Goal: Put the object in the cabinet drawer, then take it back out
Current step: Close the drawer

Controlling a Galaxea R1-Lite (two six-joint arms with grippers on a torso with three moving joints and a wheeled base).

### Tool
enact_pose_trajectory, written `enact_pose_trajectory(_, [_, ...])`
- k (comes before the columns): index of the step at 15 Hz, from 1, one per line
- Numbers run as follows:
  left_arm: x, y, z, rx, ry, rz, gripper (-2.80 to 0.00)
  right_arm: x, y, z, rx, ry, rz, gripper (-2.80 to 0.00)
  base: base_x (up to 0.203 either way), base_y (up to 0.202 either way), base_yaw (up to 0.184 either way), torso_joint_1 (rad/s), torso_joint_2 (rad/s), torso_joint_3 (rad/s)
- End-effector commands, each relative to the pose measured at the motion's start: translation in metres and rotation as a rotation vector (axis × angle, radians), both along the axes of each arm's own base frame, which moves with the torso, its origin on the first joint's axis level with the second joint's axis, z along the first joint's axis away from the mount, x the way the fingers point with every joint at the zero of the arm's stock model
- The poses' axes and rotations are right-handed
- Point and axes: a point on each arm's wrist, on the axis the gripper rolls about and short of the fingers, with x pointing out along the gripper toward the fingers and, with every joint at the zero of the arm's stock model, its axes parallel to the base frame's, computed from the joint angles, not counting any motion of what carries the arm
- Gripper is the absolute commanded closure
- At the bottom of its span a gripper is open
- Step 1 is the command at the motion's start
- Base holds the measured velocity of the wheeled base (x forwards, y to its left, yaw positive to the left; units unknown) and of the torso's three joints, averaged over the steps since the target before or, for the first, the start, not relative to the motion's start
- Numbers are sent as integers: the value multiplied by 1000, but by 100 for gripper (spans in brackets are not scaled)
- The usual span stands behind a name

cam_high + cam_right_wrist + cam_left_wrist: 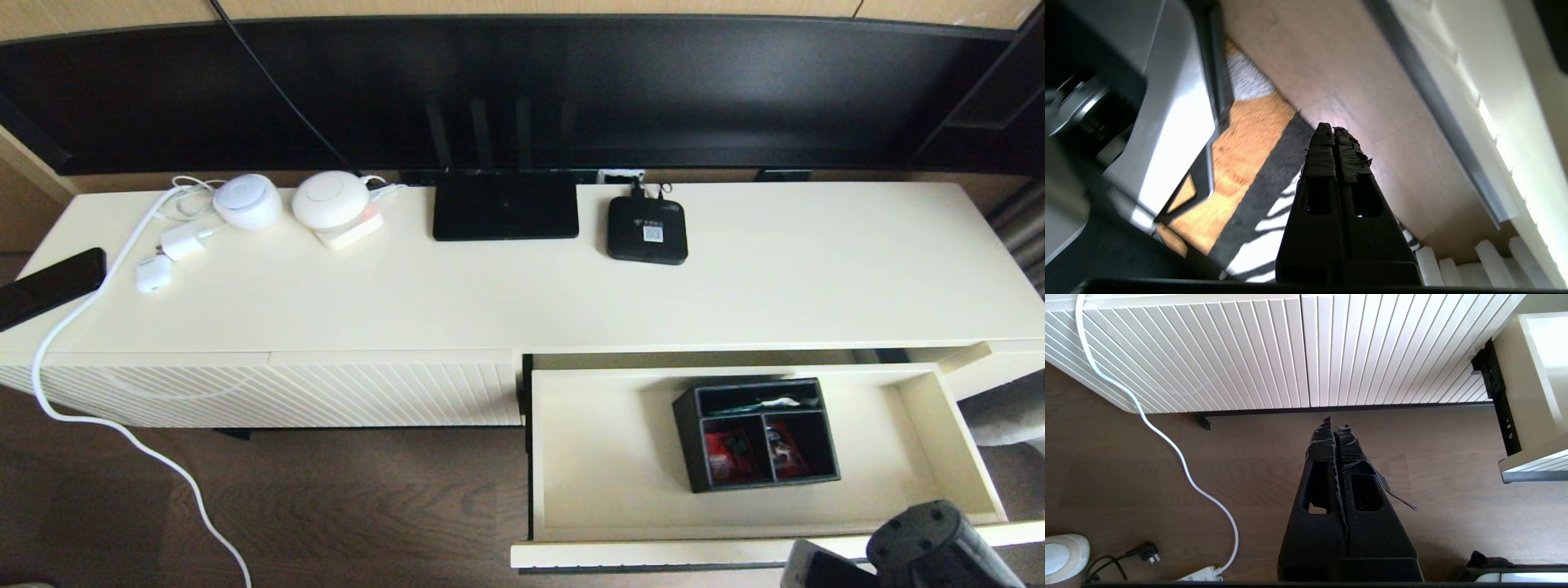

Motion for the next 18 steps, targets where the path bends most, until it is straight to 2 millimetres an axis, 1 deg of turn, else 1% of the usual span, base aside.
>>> enact_pose_trajectory(1, [0,0,0,0,0,0,0,11,6,-18,-48,21,-19,0,0,0,0,0,0,0])
enact_pose_trajectory(3, [0,0,0,0,1,0,0,23,11,-23,-74,-55,-71,0,0,0,0,0,0,0])
enact_pose_trajectory(5, [0,0,0,0,3,0,0,36,15,-26,-59,-133,-115,0,0,0,0,0,0,0])
enact_pose_trajectory(7, [0,0,0,0,2,0,0,46,17,-24,-29,-179,-140,0,0,0,0,0,0,0])
enact_pose_trajectory(9, [0,0,0,0,3,0,0,52,20,-20,10,-230,-151,0,0,0,0,0,0,0])
enact_pose_trajectory(12, [0,0,0,0,1,0,0,60,21,-18,37,-269,-164,0,0,0,0,0,0,0])
enact_pose_trajectory(18, [0,0,0,0,3,0,0,87,25,-14,108,-393,-210,0,0,0,0,0,0,0])
